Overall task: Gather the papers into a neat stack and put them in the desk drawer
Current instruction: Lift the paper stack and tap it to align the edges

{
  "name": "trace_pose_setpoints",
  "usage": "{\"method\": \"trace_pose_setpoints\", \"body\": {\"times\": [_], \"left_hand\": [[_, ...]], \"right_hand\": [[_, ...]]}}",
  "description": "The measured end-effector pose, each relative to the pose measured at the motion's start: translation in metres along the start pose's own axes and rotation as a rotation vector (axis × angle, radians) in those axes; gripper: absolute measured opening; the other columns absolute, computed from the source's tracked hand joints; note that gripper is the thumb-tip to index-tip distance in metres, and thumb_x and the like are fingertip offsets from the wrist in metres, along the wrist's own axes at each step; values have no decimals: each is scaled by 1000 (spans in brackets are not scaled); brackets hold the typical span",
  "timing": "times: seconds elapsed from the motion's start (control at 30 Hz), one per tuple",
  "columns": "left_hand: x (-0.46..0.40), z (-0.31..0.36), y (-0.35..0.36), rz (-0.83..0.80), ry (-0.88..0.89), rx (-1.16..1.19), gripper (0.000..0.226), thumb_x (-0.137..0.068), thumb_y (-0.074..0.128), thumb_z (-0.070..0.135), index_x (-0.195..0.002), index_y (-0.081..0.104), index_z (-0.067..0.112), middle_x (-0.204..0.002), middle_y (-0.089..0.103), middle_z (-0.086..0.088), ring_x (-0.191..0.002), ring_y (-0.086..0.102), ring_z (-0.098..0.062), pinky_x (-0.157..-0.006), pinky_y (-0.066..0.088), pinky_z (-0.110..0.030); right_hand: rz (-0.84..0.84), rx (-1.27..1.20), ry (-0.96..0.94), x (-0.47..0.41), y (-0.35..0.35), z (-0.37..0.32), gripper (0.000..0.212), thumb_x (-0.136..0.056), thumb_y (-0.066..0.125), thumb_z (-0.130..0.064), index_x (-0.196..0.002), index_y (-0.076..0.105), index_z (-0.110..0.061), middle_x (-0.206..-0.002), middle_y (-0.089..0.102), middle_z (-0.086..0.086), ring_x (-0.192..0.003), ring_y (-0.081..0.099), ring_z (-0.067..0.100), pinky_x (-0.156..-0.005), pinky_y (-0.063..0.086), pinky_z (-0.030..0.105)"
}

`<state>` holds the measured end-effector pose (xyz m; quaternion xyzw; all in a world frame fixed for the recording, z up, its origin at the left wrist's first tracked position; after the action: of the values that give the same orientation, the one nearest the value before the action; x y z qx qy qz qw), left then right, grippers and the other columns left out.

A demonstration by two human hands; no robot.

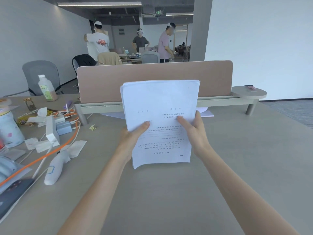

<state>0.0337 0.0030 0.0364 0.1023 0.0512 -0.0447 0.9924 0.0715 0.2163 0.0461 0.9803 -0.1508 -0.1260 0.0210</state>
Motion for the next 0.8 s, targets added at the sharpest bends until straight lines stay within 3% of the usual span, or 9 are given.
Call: {"method": "trace_pose_setpoints", "body": {"times": [0.1,0.3,0.47,0.53,0.6,0.67,0.8], "left_hand": [[-1,1,0,-13,20,0,19,-71,85,27,-90,79,27,-103,79,3,-99,74,-16,-91,55,-40],[6,-23,1,57,-26,-73,13,-75,85,23,-84,77,25,-90,80,7,-91,76,-17,-85,58,-39],[10,-26,6,29,-16,-89,14,-76,84,27,-88,78,27,-95,80,6,-91,76,-14,-86,58,-40],[13,-30,8,27,-17,-99,18,-75,84,30,-91,78,26,-96,80,6,-92,76,-13,-88,58,-41],[16,-29,8,35,8,-106,7,-78,83,26,-84,79,27,-90,80,9,-86,76,-9,-82,58,-36],[20,-28,9,44,28,-109,5,-82,80,23,-82,77,27,-83,80,14,-80,75,-4,-74,57,-29],[26,-38,9,30,-22,-102,3,-85,76,29,-88,76,30,-87,79,16,-85,75,-5,-74,56,-28]], "right_hand": [[16,-34,-32,-3,-2,-3,27,-90,69,-29,-109,53,-19,-115,72,-2,-110,70,19,-99,54,49],[31,-64,-10,9,-5,18,29,-95,65,-23,-123,63,-24,-120,74,-7,-113,69,13,-98,54,40],[85,-57,-32,14,-10,25,20,-94,63,-28,-115,62,-27,-118,72,-6,-111,68,13,-95,54,38],[91,-29,-9,17,-11,31,22,-92,65,-32,-110,61,-20,-111,72,-1,-102,69,12,-91,54,42],[124,-32,-41,19,-13,33,28,-93,65,-28,-103,53,-5,-92,63,1,-81,60,10,-77,49,35],[149,-41,-79,21,-13,35,31,-95,64,-24,-97,46,1,-84,52,-2,-73,49,10,-70,40,31],[115,-17,2,23,-11,46,16,-100,57,-26,-105,59,-11,-92,68,-13,-84,64,6,-78,50,30]]}}
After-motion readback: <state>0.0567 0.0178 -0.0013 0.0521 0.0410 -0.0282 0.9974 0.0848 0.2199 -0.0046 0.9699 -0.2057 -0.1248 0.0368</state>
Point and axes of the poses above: each hand's wrist, its own x-axis away from the middle knuckle, its own y-axis out of the palm, z = x × y, the point moved 2 cm from there along -x, towards the middle knuckle
